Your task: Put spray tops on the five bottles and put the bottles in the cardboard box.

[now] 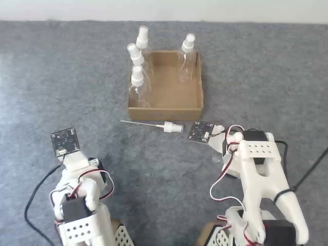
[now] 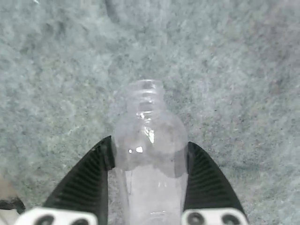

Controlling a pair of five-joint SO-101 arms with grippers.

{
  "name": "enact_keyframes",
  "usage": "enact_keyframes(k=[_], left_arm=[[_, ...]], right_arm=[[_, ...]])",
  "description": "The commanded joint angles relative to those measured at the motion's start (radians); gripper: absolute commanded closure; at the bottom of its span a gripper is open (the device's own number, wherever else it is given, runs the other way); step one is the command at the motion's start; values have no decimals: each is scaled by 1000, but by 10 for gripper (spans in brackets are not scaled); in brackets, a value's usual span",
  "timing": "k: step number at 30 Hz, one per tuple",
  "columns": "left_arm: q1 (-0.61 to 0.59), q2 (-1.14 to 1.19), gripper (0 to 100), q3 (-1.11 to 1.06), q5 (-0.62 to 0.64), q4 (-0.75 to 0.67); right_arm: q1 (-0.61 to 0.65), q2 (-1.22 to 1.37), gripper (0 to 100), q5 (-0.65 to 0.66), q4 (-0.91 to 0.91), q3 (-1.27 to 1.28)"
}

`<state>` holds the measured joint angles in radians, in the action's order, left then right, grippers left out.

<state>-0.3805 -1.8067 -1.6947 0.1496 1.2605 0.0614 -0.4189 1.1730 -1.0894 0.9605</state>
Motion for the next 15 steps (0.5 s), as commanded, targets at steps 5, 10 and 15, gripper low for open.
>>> enact_keyframes(k=[5, 10, 15], left_arm=[[-5, -17, 963, 10, 0, 5], [-5, -17, 963, 10, 0, 5], [-5, -17, 963, 10, 0, 5]], right_arm=[[-4, -36, 961, -9, 5, -6], [-2, -47, 961, -5, 2, 12], [-1, -47, 961, -9, -136, -72]])
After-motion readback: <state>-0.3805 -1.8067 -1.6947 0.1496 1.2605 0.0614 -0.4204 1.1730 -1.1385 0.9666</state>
